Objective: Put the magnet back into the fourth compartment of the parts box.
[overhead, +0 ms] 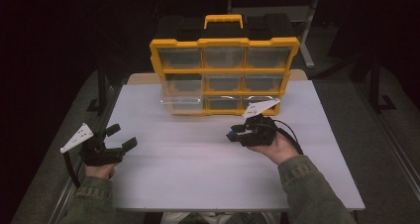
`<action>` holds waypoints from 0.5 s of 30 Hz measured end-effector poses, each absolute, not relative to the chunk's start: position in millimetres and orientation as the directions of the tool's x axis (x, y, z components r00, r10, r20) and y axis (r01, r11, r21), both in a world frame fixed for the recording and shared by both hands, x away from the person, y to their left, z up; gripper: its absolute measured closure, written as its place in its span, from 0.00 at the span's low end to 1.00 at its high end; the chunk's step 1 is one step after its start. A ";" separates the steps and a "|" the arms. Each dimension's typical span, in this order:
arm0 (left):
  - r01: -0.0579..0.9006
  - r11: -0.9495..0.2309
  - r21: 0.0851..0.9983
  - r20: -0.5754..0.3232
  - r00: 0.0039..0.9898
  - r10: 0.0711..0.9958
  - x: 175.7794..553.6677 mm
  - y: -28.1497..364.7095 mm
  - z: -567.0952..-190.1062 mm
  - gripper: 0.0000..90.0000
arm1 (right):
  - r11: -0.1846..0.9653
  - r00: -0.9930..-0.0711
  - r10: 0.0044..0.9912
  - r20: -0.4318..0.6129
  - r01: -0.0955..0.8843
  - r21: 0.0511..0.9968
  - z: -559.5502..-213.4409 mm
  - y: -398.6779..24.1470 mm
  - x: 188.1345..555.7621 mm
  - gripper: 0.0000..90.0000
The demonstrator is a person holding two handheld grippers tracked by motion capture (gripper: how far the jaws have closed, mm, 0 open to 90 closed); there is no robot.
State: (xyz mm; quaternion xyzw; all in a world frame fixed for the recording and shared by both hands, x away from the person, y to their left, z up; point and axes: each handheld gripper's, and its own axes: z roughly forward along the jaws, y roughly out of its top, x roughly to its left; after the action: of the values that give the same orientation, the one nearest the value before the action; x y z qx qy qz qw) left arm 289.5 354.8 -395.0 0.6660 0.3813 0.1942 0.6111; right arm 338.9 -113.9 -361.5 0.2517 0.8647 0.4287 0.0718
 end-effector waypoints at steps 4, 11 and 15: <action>0.270 0.037 0.962 -0.206 0.634 0.745 289.3 355.1 -394.9 0.00 | 0.510 -0.862 0.499 0.083 0.371 0.776 -357.7 -112.4 340.3 0.68; 0.270 0.041 0.962 -0.209 0.632 0.746 289.5 355.5 -395.0 0.00 | 0.506 -0.860 0.505 0.072 0.362 0.783 -345.6 -110.0 345.9 0.68; 0.270 0.041 0.962 -0.208 0.631 0.747 289.6 355.5 -395.0 0.00 | 0.507 -0.865 0.497 0.065 0.350 0.788 -337.6 -106.7 348.5 0.68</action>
State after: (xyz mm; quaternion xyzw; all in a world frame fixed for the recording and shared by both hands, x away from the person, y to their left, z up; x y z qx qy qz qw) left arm 289.6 355.5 -395.0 0.6646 0.3825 0.1951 0.6116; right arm 348.5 -106.7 -337.6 0.2454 0.8638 0.4318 0.0852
